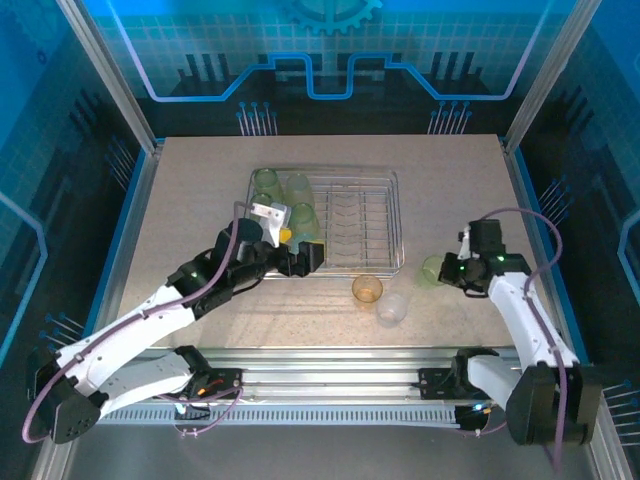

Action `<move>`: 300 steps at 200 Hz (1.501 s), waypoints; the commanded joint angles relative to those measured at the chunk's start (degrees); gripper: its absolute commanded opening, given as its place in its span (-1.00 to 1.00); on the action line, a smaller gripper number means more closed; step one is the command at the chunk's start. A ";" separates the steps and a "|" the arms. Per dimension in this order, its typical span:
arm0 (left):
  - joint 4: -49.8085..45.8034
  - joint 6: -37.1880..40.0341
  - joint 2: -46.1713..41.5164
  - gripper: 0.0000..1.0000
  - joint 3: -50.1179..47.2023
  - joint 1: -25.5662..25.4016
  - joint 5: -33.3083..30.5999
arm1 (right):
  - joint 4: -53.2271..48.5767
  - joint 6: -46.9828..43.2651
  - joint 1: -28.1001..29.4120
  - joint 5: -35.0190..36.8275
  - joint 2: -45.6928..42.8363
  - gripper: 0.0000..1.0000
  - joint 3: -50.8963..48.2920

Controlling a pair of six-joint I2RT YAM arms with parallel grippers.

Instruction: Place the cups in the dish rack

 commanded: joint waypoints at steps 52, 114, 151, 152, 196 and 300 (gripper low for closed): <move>14.92 -1.02 -0.85 0.98 -0.43 -0.32 24.65 | 9.15 -0.10 -4.67 -30.51 -13.99 -1.00 11.68; 27.31 -7.34 3.12 0.99 -0.14 -0.40 37.06 | 23.93 8.61 5.67 -45.19 -15.40 -1.00 11.05; 27.85 -7.96 4.03 0.99 0.61 -0.73 39.18 | 28.25 8.69 14.64 -44.26 -13.43 -1.00 11.59; 27.93 -7.93 4.00 0.98 0.59 -0.78 39.18 | 28.40 8.72 14.90 -44.26 -13.34 -1.00 11.64; 26.88 -7.64 5.35 0.99 1.10 -0.76 39.09 | 30.63 8.50 20.17 -45.18 -10.24 -1.00 13.46; 33.31 -10.18 6.75 0.95 0.75 -0.81 40.74 | 34.73 9.21 28.55 -42.70 -6.58 -1.00 12.25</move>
